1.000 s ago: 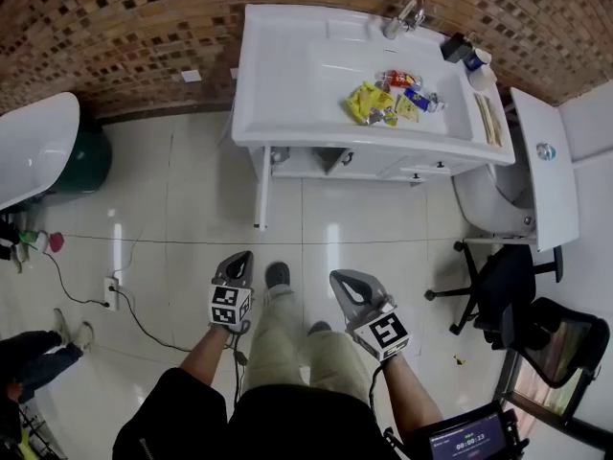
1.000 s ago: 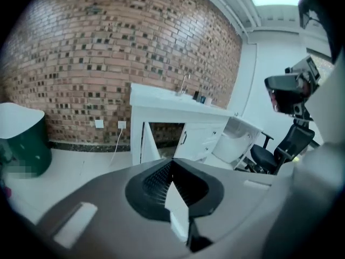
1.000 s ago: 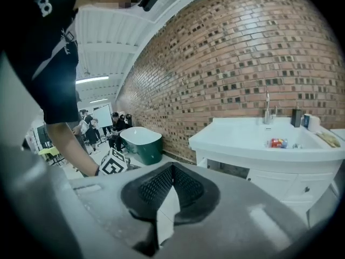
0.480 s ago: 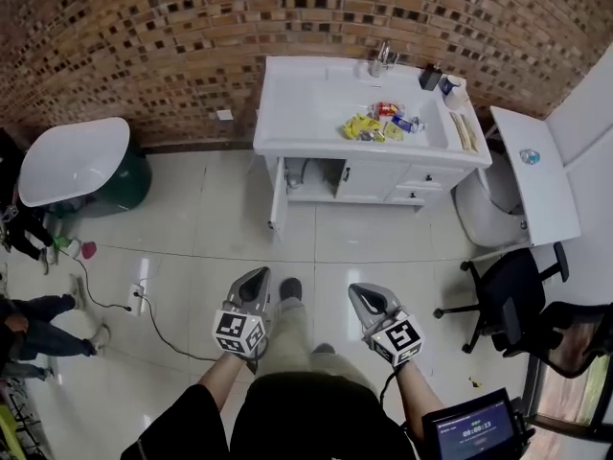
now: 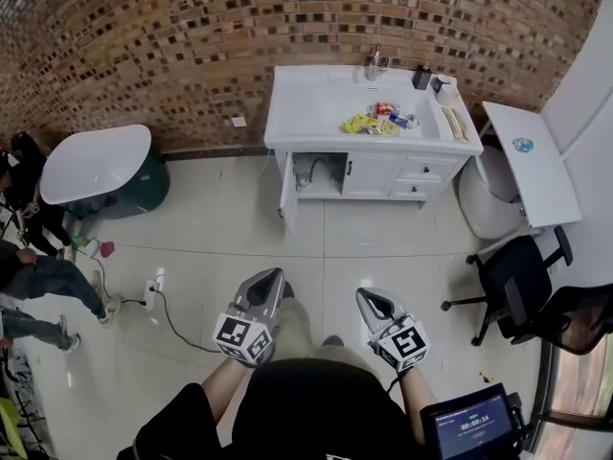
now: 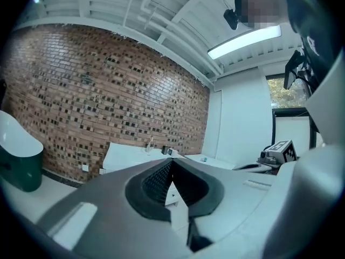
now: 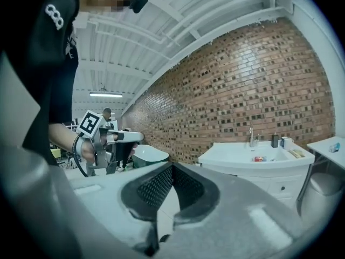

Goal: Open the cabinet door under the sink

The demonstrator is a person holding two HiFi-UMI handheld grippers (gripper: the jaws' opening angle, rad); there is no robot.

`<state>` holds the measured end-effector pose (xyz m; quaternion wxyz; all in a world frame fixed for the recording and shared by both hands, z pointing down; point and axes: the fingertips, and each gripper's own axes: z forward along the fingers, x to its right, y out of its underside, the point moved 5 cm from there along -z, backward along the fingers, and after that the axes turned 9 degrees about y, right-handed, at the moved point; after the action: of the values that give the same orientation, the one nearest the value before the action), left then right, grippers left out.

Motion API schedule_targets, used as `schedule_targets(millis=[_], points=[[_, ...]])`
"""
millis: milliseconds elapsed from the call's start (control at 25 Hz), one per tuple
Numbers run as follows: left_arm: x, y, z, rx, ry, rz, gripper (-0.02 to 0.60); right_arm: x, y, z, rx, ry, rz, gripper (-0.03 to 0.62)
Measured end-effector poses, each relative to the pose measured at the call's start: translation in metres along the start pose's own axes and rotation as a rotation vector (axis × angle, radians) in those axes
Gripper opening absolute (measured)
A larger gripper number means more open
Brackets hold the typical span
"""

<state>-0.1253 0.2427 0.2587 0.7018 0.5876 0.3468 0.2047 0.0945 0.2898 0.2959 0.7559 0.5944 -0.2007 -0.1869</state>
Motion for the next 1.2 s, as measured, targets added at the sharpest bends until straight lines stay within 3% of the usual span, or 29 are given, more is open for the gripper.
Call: schedule_targets(millis=[280, 560, 1200], points=[[0.034, 0.001, -0.018, -0.002, 0.053, 0.000, 0.017, -0.030, -0.004, -0.027, 0.014, 0.019, 0.007, -0.009], [0.058, -0.009, -0.019, -0.015, 0.109, 0.007, 0.017, -0.030, -0.024, -0.037, 0.040, 0.054, 0.058, -0.008], [0.025, -0.022, -0.047, -0.009, 0.090, -0.012, 0.017, -0.071, -0.041, 0.008, -0.001, 0.035, 0.001, -0.009]])
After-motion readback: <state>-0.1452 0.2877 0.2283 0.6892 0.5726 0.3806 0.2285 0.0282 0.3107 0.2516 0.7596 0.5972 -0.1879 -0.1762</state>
